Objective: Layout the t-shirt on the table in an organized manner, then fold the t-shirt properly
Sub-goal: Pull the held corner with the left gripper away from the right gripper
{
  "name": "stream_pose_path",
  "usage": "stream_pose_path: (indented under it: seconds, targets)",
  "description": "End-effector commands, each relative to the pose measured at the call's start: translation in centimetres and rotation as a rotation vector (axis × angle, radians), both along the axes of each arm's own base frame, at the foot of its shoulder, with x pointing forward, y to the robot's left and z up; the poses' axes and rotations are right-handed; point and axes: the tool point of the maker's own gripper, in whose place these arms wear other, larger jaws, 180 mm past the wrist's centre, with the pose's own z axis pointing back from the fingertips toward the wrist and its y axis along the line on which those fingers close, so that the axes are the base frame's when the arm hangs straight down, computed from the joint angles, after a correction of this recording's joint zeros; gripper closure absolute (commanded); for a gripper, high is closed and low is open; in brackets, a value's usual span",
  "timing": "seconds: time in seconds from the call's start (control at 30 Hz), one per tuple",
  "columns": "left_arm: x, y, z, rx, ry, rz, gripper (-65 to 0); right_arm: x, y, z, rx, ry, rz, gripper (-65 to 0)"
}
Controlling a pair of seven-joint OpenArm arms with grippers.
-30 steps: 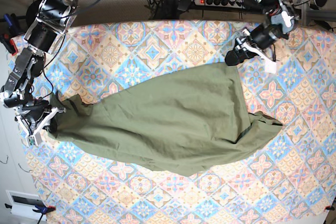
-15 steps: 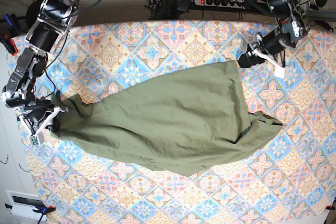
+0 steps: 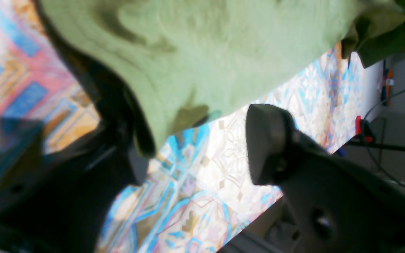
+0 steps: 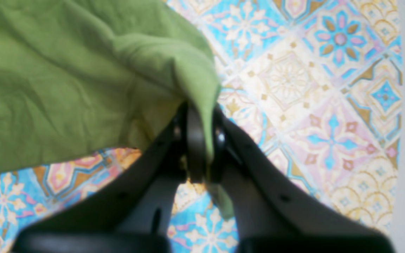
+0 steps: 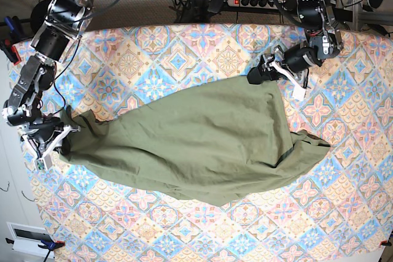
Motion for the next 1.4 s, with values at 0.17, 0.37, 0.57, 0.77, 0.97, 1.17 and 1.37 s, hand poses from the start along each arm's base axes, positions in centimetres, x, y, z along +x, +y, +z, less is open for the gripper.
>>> stream_pose_path:
  seconds: [0.17, 0.37, 0.57, 0.77, 0.97, 1.17, 1.37]
  targets:
    - [-0.3, -1.4, 2.8, -0.114, -0.063, -0.028, 0.0, 1.0, -0.7, 2.3, -0.009, -0.072, -0.004, -0.7]
    - [1.5, 2.2, 9.0, 0.017, -0.268, -0.020, 0.0, 1.1, -0.6, 2.2, -0.009, -0.069, -0.001, -0.7]
    - [3.0, 6.4, 11.7, 0.132, -0.348, 0.019, 0.0, 1.1, -0.6, 2.3, -0.010, -0.069, 0.000, -0.7]
    - [1.9, 8.3, 6.6, 0.111, -0.179, 0.074, -8.3, 1.1, -0.6, 2.3, -0.011, -0.069, 0.000, -0.7]
    - [-0.5, 7.1, 2.3, 0.081, -0.037, 0.059, -37.2, 1.1, -0.5, 2.3, -0.012, -0.069, 0.002, -0.7]
    - [-1.6, 5.4, 1.2, 0.038, -0.003, 0.066, -41.5, 1.1, -0.5, 2.3, -0.012, -0.069, 0.002, -0.7]
    - [-1.8, 4.0, 0.4, 0.018, 0.015, 0.076, -41.5, 1.1, -0.5, 2.3, -0.012, -0.068, 0.003, -0.7]
